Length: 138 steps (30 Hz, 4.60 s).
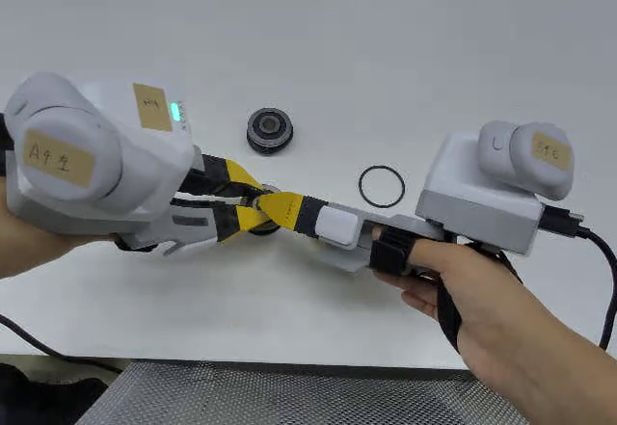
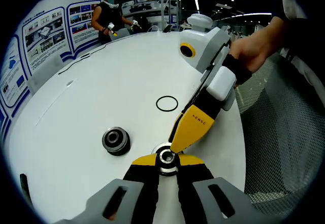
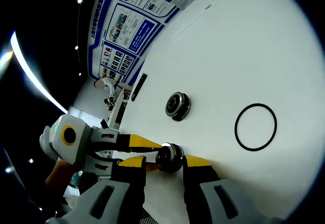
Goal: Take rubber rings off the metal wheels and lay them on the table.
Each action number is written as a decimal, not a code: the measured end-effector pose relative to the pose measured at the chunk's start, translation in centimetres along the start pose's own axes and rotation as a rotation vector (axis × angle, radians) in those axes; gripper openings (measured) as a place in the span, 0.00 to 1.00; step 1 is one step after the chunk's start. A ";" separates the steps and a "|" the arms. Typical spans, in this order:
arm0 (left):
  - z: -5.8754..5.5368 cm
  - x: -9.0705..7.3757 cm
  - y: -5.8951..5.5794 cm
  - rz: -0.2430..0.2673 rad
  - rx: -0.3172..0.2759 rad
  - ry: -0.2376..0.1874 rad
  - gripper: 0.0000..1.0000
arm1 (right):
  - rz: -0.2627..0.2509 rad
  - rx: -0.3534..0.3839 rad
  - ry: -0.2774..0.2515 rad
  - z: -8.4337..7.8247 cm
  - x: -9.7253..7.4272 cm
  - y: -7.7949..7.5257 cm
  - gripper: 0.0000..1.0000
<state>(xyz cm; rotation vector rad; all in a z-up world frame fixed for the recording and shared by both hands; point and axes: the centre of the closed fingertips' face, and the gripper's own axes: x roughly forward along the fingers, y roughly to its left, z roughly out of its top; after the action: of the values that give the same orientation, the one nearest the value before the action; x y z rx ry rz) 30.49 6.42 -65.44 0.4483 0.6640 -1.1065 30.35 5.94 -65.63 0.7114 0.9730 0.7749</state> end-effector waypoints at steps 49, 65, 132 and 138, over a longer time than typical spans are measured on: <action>0.0 -0.1 0.0 0.007 -0.003 -0.012 0.12 | -0.058 -0.041 0.016 0.0 -0.7 -0.2 0.01; 0.0 -0.1 0.1 0.004 -0.007 -0.012 0.12 | -0.078 -0.113 0.033 0.0 -0.2 -0.2 0.01; 0.0 -0.1 0.1 0.012 -0.006 -0.015 0.12 | -0.069 -0.186 0.060 0.1 0.5 0.7 0.01; 0.0 -0.1 0.2 0.020 -0.026 -0.011 0.13 | -0.068 -0.156 0.047 0.2 0.3 0.7 0.01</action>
<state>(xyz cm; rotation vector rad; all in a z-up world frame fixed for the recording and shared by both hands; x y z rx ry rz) 30.63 6.54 -65.34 0.4254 0.6620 -1.0803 30.51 6.54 -65.15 0.5243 0.9628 0.8011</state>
